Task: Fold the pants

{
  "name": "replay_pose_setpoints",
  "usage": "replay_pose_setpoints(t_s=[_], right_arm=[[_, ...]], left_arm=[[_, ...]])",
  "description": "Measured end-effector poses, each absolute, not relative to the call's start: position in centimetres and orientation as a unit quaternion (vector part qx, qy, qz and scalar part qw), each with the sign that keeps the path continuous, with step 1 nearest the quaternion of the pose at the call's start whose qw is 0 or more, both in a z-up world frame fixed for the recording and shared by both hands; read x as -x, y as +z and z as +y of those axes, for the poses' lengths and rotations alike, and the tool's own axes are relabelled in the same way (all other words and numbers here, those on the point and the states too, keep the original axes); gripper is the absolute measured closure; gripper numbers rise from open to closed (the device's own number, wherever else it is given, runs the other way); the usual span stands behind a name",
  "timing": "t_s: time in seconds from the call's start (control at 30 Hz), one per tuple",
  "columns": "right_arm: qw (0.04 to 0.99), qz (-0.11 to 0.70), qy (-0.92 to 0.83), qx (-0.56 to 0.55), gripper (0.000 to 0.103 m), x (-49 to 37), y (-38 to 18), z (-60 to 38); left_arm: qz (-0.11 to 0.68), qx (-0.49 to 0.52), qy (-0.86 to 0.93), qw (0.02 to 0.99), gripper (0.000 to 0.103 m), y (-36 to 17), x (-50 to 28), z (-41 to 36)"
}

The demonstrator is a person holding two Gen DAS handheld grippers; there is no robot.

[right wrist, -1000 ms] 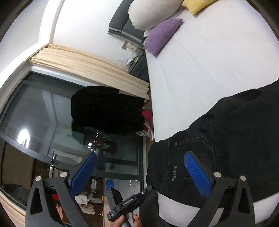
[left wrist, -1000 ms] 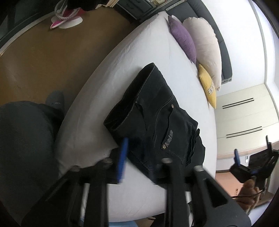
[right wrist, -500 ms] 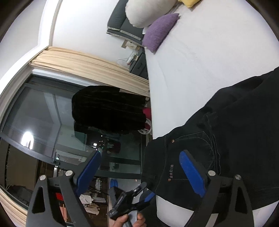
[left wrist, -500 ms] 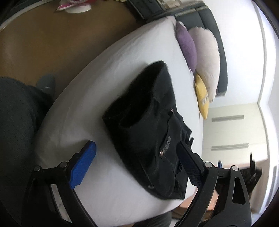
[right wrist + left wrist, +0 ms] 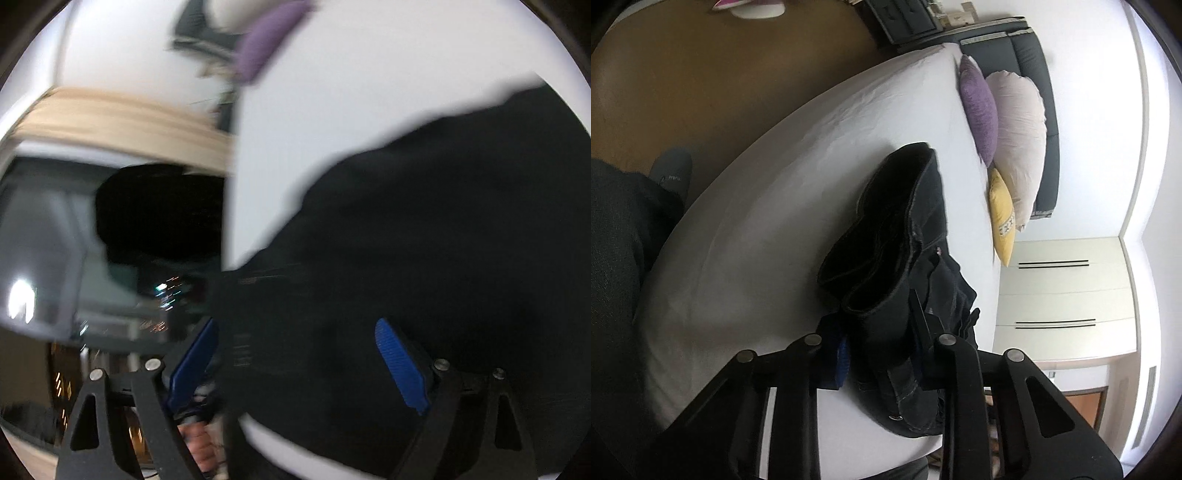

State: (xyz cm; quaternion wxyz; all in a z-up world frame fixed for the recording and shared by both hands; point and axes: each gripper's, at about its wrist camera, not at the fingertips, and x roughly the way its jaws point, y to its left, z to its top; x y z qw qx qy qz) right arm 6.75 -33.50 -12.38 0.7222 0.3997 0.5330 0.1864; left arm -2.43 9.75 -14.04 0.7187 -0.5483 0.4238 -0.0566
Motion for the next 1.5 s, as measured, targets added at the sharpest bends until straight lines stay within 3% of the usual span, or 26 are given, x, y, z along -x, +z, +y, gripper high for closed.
replay_pose_setpoints(t_s=[0.07,0.4,0.67,0.77,0.9,1.0,1.27,1.33,1.4,1.47,1.5], right_arm=[[0.719,0.536,0.173,-0.409,0.034,-6.2,-14.0,-34.6],[0.732,0.504,0.223,-0.4,0.026,-5.3,-10.1,-34.9],[0.708,0.545,0.227,-0.387,0.025,-7.6,-13.4,-35.0],[0.705,0.534,0.235,-0.403,0.025,-7.6,-10.9,-36.5],[0.722,0.501,0.261,-0.4,0.012,-7.0,-6.3,-38.7],[0.722,0.498,0.284,-0.387,0.01,-6.6,-4.1,-39.4],[0.711,0.551,0.286,-0.33,0.008,-7.4,-5.7,-36.9],[0.722,0.541,0.287,-0.322,0.014,-7.1,-5.6,-36.6],[0.733,0.54,0.277,-0.309,0.029,-7.6,-5.6,-36.8],[0.731,0.543,0.27,-0.312,0.031,-8.0,-5.9,-37.1],[0.733,0.543,0.269,-0.31,0.038,-8.3,-5.8,-37.3]], left_arm=[[0.42,0.537,-0.061,0.73,0.082,-13.2,2.4,9.6],[0.387,0.425,-0.102,0.812,0.088,-3.8,0.8,4.7],[0.378,0.288,-0.175,0.862,0.088,2.1,-2.7,-6.1],[0.395,0.246,-0.214,0.859,0.088,1.8,-3.3,-12.0],[0.412,0.164,-0.244,0.862,0.088,0.2,-2.9,-18.9],[0.424,0.129,-0.256,0.859,0.088,-1.0,-2.8,-21.9],[0.424,0.059,-0.27,0.862,0.088,-2.2,-2.5,-26.5],[0.424,0.044,-0.271,0.863,0.088,-2.4,-2.2,-27.3],[0.423,0.027,-0.273,0.864,0.088,-2.7,-2.0,-28.1],[0.425,0.015,-0.277,0.862,0.088,-3.0,-2.0,-29.0],[0.426,0.01,-0.281,0.86,0.088,-3.2,-1.9,-29.4]])
